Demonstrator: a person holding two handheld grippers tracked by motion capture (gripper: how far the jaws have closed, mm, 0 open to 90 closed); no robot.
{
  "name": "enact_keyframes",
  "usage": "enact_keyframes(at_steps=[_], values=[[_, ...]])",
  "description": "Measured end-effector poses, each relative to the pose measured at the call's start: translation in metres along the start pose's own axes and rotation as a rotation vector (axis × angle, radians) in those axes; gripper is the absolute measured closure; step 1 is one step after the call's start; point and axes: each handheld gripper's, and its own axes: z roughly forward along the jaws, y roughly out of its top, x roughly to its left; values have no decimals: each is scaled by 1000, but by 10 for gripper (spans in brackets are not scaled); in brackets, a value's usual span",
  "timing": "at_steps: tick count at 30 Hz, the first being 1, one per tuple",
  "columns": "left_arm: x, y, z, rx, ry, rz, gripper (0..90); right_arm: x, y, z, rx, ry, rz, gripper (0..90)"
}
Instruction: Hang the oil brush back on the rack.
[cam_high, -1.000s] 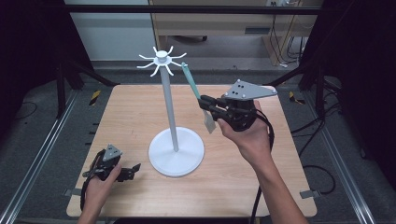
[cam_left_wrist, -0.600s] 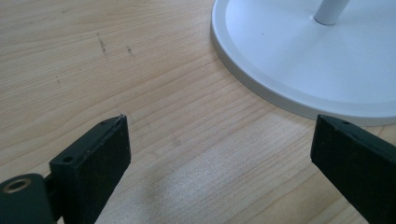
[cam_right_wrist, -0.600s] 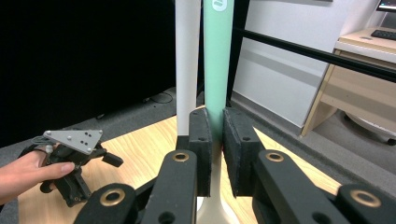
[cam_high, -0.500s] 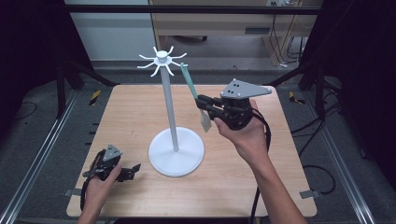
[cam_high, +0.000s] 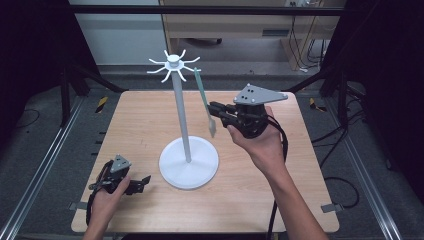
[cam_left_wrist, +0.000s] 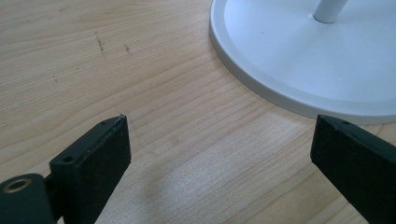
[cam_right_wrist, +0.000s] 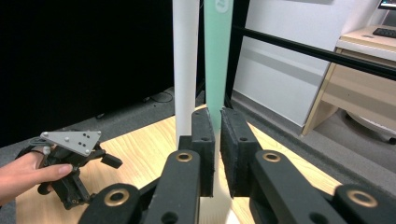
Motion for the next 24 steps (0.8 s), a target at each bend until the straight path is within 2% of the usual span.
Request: enact_keyframes(at_steps=[12,24], values=[[0,0,0,4,-1,0,46,-2,-3,-1,15,-5,5,824],[0,0,0,3,-2,-1,46,-9,-11,-9,46,-50,6,808]])
